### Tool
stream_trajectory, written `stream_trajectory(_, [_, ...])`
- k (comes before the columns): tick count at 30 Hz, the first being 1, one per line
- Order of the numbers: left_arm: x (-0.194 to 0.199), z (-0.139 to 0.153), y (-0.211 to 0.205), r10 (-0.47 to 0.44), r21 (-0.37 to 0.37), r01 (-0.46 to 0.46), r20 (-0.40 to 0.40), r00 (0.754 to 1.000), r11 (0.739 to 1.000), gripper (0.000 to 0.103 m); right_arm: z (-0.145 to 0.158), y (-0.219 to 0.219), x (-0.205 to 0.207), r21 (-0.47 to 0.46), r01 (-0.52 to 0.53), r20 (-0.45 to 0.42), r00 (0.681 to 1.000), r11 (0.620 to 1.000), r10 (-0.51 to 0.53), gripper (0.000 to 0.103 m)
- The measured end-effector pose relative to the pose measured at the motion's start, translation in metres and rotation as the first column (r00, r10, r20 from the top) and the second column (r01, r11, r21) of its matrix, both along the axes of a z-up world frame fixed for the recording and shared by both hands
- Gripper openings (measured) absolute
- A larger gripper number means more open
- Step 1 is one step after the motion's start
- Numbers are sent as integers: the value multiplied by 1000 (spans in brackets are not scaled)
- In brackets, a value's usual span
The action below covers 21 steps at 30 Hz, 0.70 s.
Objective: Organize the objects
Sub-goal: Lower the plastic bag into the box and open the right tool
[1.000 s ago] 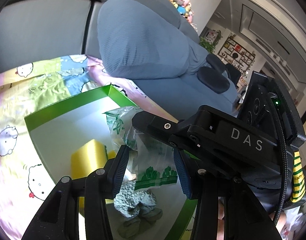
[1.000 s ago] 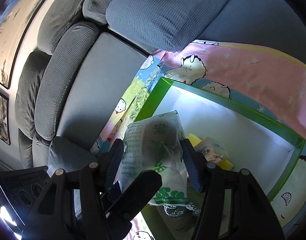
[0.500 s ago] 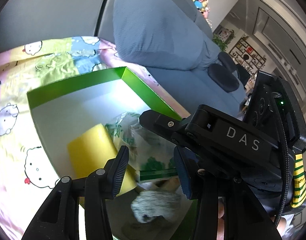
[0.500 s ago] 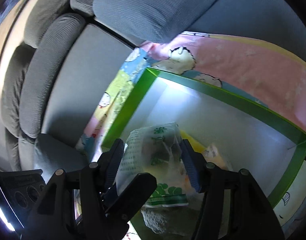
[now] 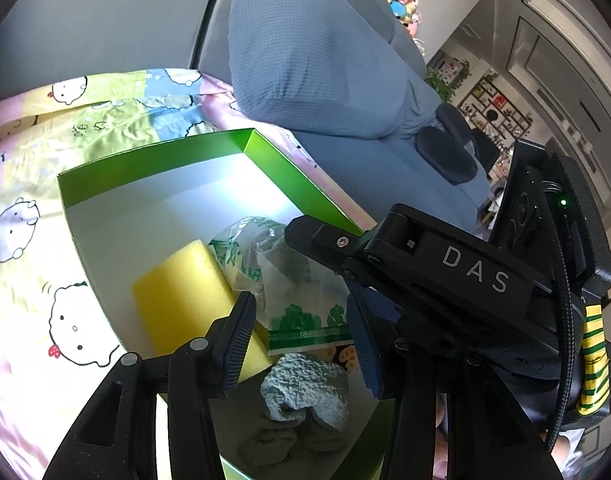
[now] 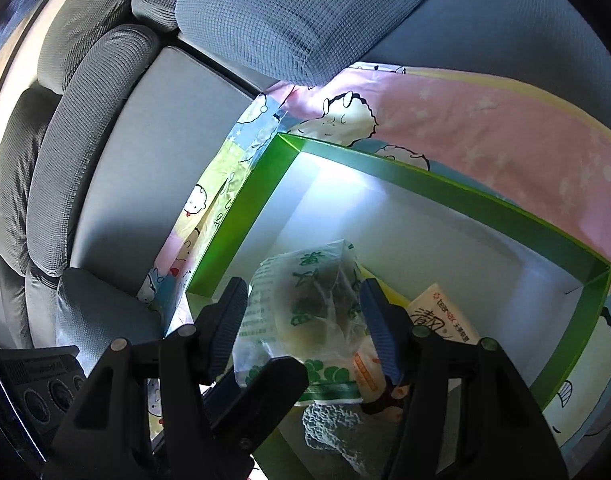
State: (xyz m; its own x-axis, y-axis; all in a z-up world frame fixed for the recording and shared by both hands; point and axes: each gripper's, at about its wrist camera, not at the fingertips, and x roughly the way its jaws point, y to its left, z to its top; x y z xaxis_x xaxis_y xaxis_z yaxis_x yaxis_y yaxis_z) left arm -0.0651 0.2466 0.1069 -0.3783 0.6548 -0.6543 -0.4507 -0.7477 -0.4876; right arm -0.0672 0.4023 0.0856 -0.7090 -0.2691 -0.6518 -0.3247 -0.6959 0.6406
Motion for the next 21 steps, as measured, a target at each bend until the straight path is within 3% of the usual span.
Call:
stream_trajectory(7, [8,8,-10,13,6,-13,-13,1000,1000,48,8,2,8,20,29,-19,999,999,-29,59])
stream_trajectory(13, [22,24,-27,24,5,-24,-89,996,1000,48,18,0,16,49,43,-47,998,998,-41,66])
stream_trajectory(21, [34,37,-48,50,7,-50,-101,994,999,48,30,-8,23,75,36,-80,996,997,-30,74])
